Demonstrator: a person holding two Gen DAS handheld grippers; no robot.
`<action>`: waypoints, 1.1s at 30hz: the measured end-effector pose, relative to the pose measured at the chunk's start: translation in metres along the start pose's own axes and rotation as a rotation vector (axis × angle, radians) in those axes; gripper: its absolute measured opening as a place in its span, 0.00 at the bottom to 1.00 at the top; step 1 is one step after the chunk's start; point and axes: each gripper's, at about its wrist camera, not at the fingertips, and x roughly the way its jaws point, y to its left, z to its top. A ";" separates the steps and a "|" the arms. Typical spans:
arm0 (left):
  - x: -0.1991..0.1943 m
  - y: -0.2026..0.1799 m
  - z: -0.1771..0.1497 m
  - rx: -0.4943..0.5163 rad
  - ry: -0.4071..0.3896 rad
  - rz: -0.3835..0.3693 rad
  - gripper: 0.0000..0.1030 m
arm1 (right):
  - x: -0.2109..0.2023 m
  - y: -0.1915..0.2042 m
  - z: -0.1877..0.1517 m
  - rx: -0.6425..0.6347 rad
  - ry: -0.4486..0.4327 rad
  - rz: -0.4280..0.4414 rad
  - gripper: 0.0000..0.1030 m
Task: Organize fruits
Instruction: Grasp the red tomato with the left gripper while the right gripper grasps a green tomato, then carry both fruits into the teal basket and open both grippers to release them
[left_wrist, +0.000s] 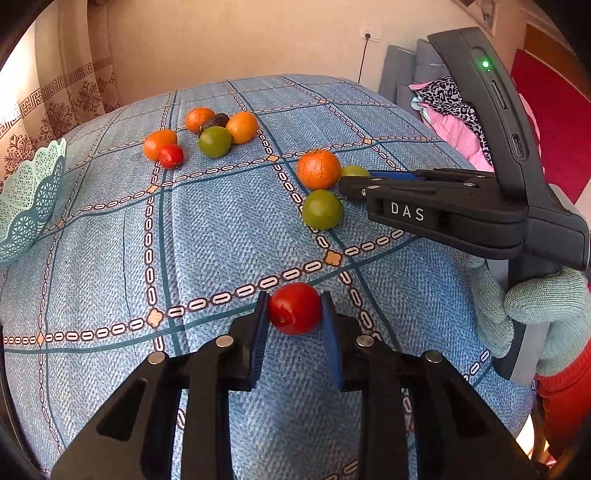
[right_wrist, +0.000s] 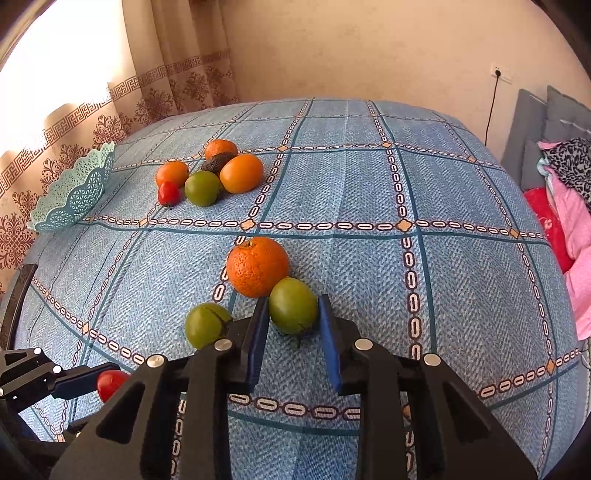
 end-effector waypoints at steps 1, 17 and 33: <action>-0.002 0.001 0.001 -0.001 -0.006 0.003 0.27 | -0.001 -0.001 0.000 0.005 -0.001 0.000 0.26; -0.031 0.053 0.018 -0.107 -0.096 0.091 0.27 | -0.032 -0.001 0.008 0.033 -0.077 0.003 0.26; -0.084 0.176 0.038 -0.312 -0.256 0.311 0.27 | -0.055 0.047 0.027 -0.009 -0.136 0.073 0.26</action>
